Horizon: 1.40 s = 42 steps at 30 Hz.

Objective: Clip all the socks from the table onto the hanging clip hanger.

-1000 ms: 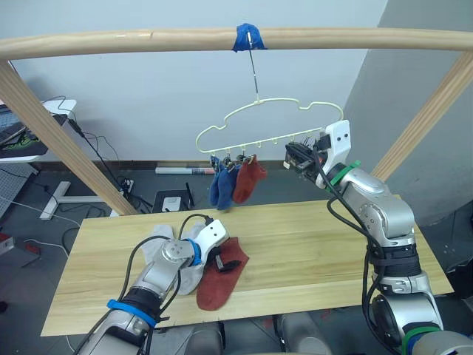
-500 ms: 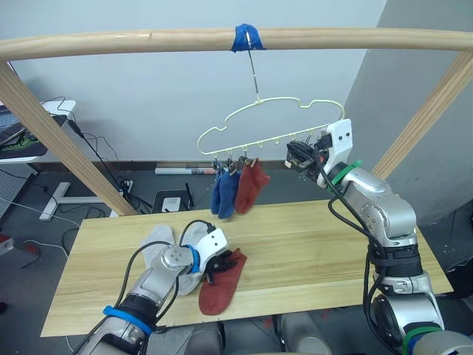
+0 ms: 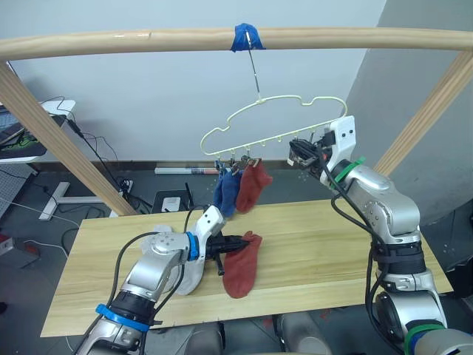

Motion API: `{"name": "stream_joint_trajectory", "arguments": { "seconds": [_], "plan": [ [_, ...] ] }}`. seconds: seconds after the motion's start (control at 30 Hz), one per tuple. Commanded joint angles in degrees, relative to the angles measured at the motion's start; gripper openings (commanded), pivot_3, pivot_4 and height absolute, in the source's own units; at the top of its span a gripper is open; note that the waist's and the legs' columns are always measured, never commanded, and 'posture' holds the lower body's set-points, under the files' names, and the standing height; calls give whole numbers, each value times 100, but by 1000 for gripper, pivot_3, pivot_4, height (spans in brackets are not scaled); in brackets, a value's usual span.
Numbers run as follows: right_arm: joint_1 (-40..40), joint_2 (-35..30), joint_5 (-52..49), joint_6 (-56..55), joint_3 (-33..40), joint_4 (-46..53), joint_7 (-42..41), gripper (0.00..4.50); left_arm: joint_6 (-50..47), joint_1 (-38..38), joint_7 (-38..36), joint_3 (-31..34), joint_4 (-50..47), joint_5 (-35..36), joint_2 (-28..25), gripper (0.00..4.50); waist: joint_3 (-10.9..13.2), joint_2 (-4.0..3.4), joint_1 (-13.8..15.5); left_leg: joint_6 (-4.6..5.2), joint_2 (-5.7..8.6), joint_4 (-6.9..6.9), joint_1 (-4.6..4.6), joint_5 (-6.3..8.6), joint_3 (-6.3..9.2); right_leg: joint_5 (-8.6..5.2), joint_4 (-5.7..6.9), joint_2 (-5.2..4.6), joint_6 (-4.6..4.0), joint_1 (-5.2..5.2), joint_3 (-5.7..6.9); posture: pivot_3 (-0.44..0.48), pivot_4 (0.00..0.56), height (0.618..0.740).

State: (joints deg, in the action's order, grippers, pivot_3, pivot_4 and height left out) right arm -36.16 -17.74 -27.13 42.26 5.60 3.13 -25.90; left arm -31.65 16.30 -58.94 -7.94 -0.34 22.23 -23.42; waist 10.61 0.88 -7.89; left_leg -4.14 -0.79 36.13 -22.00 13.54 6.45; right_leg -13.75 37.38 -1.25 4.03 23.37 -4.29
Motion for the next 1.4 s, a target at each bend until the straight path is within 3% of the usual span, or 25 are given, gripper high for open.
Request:
{"name": "stream_joint_trajectory", "arguments": {
  "seconds": [0.03, 0.33, 0.63, 1.4],
  "plan": [
    [-249, -54, -1006, 1165, 578, 132, -90, 0, -1064, 468, 295, 548, -510, 1042, 261, 16, 0, 0, -2, 1, 0, 3, 1, 0, 1, 1, 1, 0, 1, 0, 1, -148, 128, 740],
    [-478, -95, -2267, 2526, 1148, 227, 40, 0, -2409, 956, 1129, 1228, -601, 2276, 717, 16, -1, 0, -41, 1, -1, -2, 9, 0, 1, 0, 0, 4, 0, -6, 0, -146, 125, 740],
    [-459, -42, -2814, 2956, 1265, 370, 271, 0, -2677, 1122, 1423, 1479, -412, 2695, 783, 16, -1, -1, -43, 1, 0, -1, 7, 0, -1, 0, -3, 4, 0, -6, -1, -148, 120, 740],
    [-507, -37, -3694, 3469, 1525, 258, 716, 0, -2619, 996, 1242, 1180, -449, 2714, 519, 16, 0, -1, -41, 1, 0, -4, 4, 0, -3, -1, -13, 4, 1, -5, -1, -146, 145, 740]
  ]
}}
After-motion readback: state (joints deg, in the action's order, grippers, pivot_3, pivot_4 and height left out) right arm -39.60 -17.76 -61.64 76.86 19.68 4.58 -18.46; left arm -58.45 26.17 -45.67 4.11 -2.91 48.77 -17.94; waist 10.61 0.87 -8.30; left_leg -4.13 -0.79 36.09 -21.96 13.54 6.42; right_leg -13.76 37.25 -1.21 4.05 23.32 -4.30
